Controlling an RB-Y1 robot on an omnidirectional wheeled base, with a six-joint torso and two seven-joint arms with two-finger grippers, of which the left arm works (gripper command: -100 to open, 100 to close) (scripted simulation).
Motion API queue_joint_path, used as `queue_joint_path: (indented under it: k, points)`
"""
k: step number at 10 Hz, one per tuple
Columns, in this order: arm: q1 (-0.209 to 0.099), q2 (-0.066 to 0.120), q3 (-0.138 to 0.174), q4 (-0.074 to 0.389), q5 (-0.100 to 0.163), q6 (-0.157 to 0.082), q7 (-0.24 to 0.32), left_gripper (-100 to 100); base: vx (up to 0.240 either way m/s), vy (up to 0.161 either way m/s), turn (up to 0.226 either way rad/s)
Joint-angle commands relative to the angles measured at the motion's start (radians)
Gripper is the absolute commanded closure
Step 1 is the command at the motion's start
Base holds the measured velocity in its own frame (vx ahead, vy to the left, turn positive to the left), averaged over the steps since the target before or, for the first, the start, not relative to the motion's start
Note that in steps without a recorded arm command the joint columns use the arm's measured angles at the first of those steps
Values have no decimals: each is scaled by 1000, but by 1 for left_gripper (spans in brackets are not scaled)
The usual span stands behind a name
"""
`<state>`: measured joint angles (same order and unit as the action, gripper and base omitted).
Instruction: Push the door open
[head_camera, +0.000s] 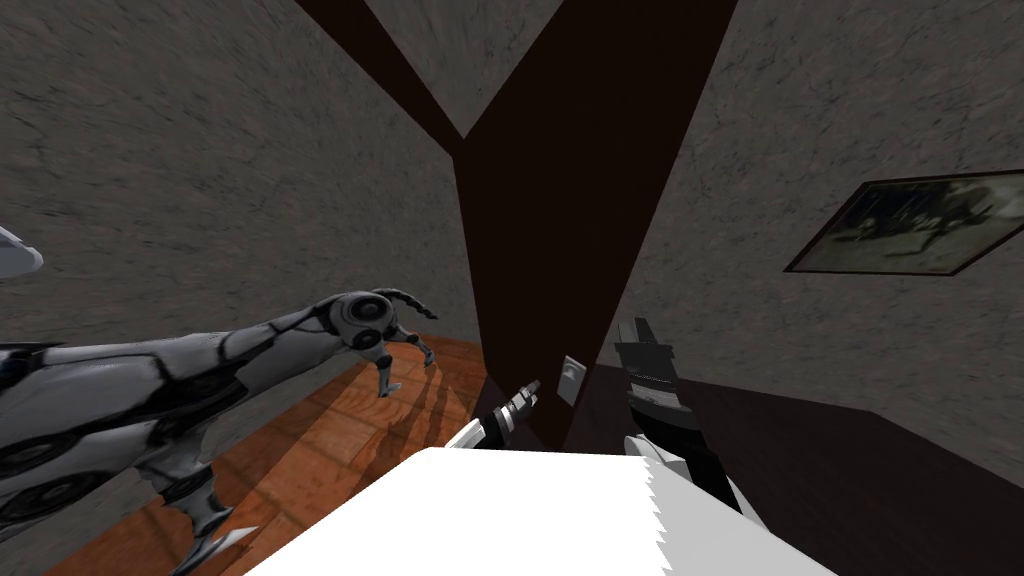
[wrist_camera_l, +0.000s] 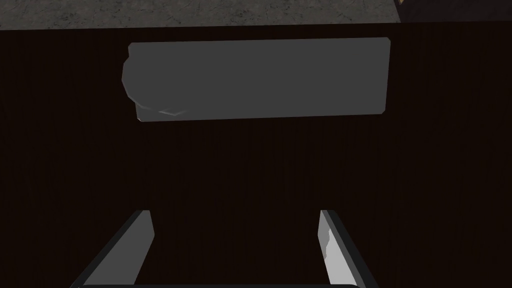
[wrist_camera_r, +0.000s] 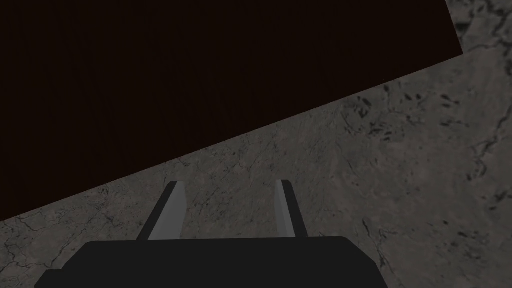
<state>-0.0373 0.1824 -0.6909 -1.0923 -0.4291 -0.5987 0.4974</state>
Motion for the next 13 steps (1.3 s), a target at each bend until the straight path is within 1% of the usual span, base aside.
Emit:
queue_joint_path:
  k: [1,7,13]
  points:
    - [-8,20,15,23,1,-36,16,-100,24,-85,23]
    - [-34,103,70,106,3,-170,73,-100,21,-97,23]
    - [-60,190,129,193,6,-310,133,-100,1,-102,22]
